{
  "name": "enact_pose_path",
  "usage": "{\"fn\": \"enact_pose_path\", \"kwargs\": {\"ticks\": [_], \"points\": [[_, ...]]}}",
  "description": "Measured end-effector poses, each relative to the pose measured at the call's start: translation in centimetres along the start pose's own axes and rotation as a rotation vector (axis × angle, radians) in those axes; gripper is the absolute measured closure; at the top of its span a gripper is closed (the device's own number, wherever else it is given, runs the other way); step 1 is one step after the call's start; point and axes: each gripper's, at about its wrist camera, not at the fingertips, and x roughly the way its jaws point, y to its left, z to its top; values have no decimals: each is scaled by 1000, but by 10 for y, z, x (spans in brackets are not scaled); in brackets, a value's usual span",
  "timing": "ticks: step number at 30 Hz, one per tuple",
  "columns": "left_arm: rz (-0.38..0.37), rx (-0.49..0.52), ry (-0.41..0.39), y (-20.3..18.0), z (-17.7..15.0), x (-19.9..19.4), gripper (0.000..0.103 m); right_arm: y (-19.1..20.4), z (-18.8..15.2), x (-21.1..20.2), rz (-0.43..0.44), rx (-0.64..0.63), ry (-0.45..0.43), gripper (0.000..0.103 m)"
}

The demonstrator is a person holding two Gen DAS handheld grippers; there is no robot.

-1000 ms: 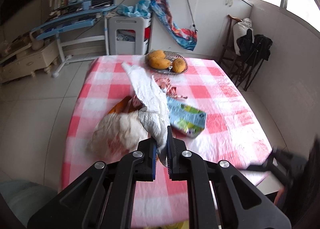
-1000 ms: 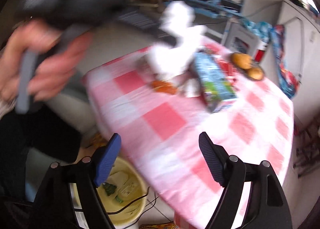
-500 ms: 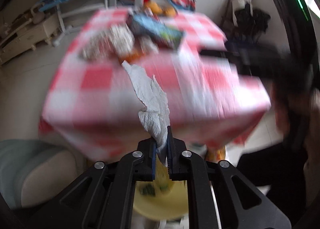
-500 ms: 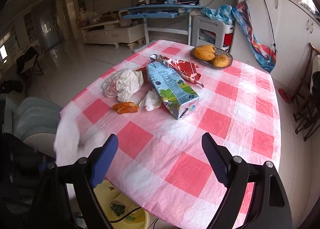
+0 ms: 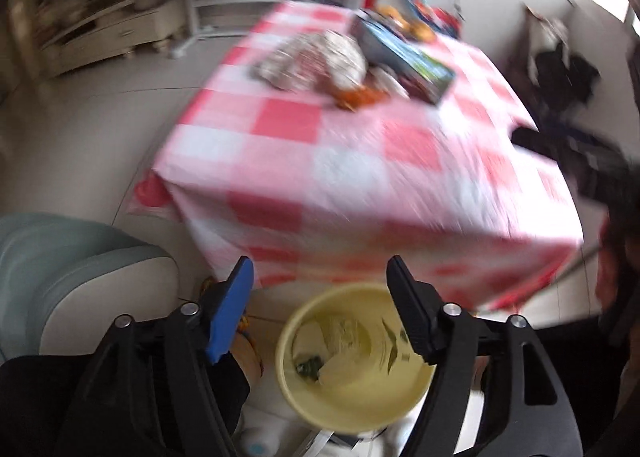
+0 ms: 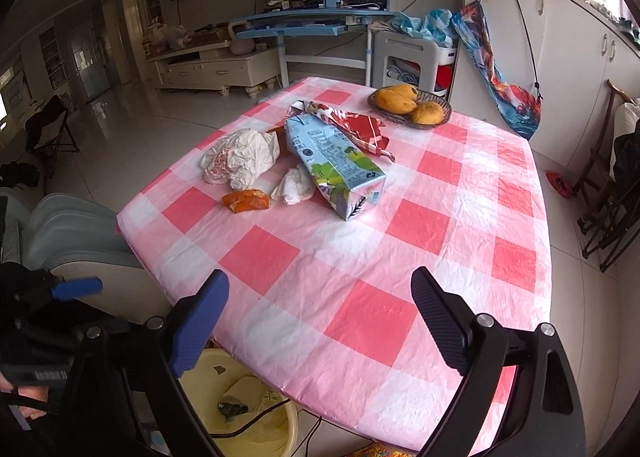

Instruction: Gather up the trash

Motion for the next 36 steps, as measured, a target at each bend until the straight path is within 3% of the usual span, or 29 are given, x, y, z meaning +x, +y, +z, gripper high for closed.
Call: {"fn": "enact_pose_path", "kwargs": {"ticks": [7, 12, 22, 25, 27, 29, 30, 31, 36], "points": [[87, -38, -128, 0, 17, -12, 23, 4, -1, 1, 0, -13, -3, 15], [67, -49, -146, 0, 36, -19, 22, 6, 0, 4, -5, -21, -3, 15], [89, -43, -321, 2, 119, -52, 15, 9, 0, 9, -13, -38, 2, 15], [116, -43, -360, 6, 129, -49, 11, 10, 0, 12, -15, -41, 6, 15], [148, -50, -349, 11, 123, -33, 10, 10, 1, 14, -16, -47, 8, 15], [180, -69, -265, 15, 123, -16, 10, 11, 1, 17, -21, -56, 14, 15], [162, -78, -241, 16, 124, -11, 10, 11, 2, 19, -23, -59, 17, 15], [136, -81, -242, 16, 125, -9, 10, 10, 3, 20, -23, -60, 19, 15], [161, -53, -229, 12, 131, 2, 10, 10, 8, 26, -17, -63, 20, 15]]}}
